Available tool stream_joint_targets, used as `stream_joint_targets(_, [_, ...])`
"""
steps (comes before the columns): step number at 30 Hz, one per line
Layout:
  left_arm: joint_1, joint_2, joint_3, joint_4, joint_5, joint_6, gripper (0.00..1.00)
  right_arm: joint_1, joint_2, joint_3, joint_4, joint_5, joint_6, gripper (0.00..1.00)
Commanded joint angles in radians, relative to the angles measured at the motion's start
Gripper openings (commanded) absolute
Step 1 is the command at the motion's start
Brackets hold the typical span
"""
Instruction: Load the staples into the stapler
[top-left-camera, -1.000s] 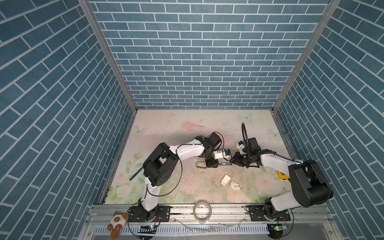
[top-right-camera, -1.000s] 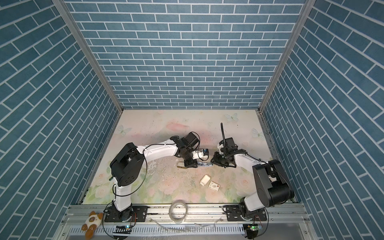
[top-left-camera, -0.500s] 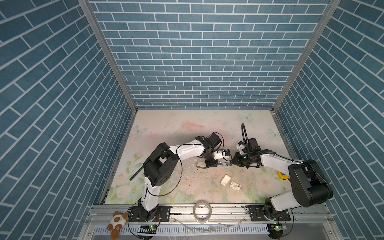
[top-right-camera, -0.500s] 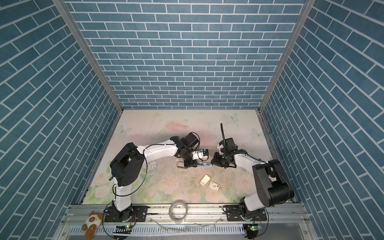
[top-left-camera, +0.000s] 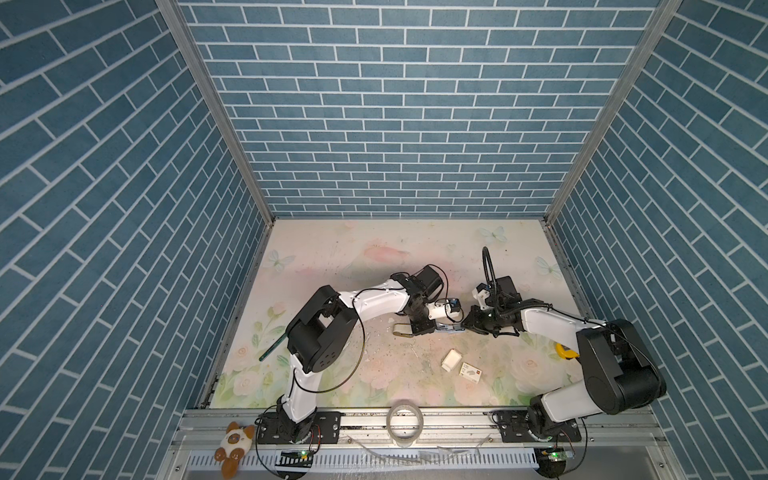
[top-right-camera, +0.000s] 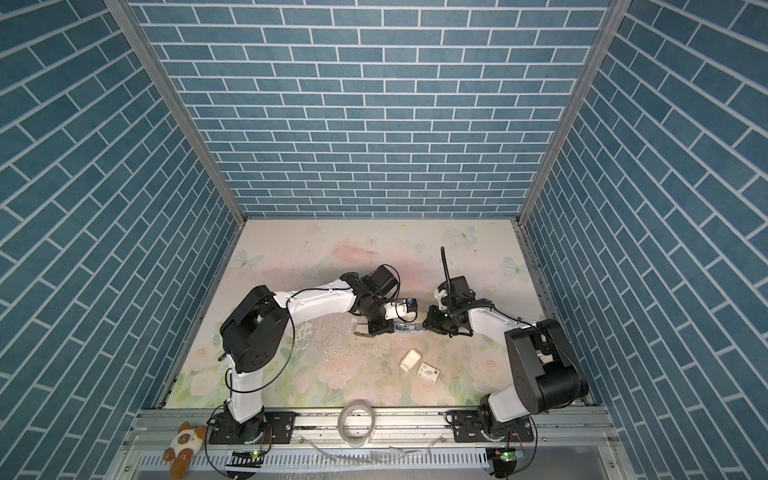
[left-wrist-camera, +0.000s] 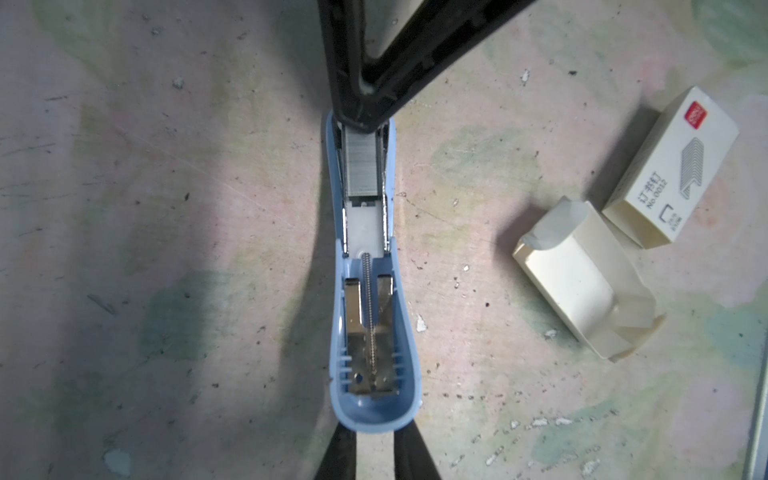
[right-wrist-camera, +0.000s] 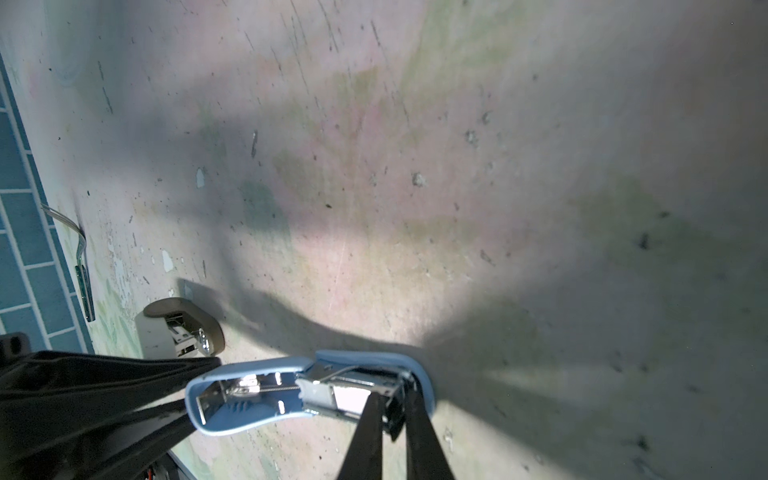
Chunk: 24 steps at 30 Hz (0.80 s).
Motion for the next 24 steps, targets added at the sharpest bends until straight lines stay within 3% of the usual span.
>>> stream_joint_targets(1, [-0.009, 0.001, 0.024, -0.005, 0.019, 0.006, 0.19, -0.002, 0.006, -0.018, -0.046, 0.031, -0.038, 0.12])
stream_joint_targets(24, [-0.033, 0.057, 0.121, -0.027, 0.063, 0.006, 0.19, 0.002, 0.038, -0.015, -0.055, 0.052, -0.049, 0.09])
